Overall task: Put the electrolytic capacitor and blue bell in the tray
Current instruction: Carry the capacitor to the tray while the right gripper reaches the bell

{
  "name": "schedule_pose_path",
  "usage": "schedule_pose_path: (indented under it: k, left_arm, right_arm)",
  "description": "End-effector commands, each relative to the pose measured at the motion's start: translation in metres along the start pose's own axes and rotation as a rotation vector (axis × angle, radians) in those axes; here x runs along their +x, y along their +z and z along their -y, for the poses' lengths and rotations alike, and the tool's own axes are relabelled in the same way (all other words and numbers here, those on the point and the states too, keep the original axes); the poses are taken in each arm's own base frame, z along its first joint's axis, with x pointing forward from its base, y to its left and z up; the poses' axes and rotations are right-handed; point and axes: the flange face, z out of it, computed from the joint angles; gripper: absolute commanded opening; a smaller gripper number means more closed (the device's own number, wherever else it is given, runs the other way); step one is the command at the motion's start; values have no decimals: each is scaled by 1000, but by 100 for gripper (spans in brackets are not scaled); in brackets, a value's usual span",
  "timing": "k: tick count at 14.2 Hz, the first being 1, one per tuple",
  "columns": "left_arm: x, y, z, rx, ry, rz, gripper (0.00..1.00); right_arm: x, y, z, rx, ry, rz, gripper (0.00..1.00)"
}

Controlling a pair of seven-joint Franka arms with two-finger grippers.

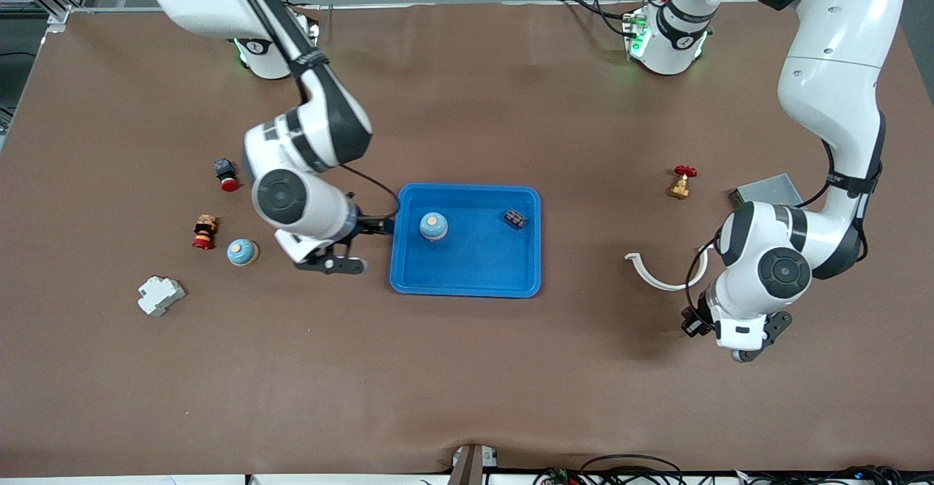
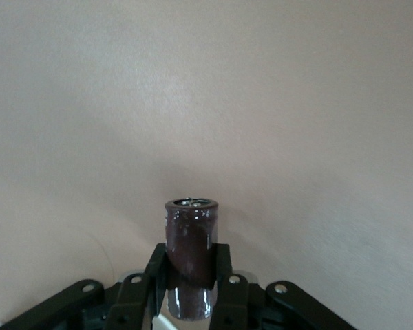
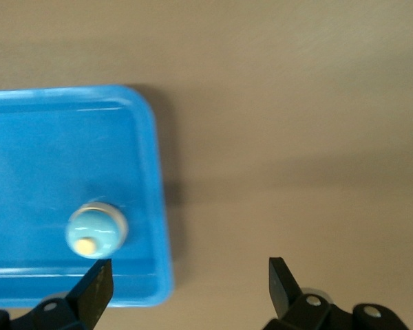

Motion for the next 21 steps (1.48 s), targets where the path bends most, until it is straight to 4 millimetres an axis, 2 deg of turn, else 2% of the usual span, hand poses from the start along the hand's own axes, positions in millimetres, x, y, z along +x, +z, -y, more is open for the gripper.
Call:
schedule_pose_path:
  k: [1, 7, 8, 11, 12, 14, 15, 17, 20, 21]
  left_arm:
    - [-18, -29, -14, -16, -54, 40, 0]
    - [-82, -75, -67, -77, -195, 77, 0]
    - [-95, -77, -76, -79, -235, 82, 0]
    - [-154, -80, -115, -83, -319, 98, 0]
    - [-172, -79, -126, -82, -338, 104, 0]
    - [-192, -75, -136, -75, -365, 113, 0]
    - [-207, -71, -143, -66, -367, 117, 0]
    - [-243, -58, -159, -61, -379, 117, 0]
    - [-276, -41, -171, -47, -378, 124, 0]
    - [-288, -41, -174, -45, -362, 125, 0]
  right_arm:
    - [2, -19, -38, -35, -77, -4, 100]
    - [26, -39, -128, -55, -222, -9, 100]
    - [29, -40, -146, -52, -249, -6, 100]
    - [40, -40, -205, -40, -340, -4, 100]
    - [42, -40, -218, -38, -375, -6, 100]
    - [46, -39, -245, -57, -421, -4, 100]
    - [46, -35, -253, -70, -443, -4, 100]
    - [44, -18, -257, -113, -496, -16, 100]
    - [35, 18, -271, -123, -496, -80, 100]
    - [33, 29, -280, -125, -509, -100, 100]
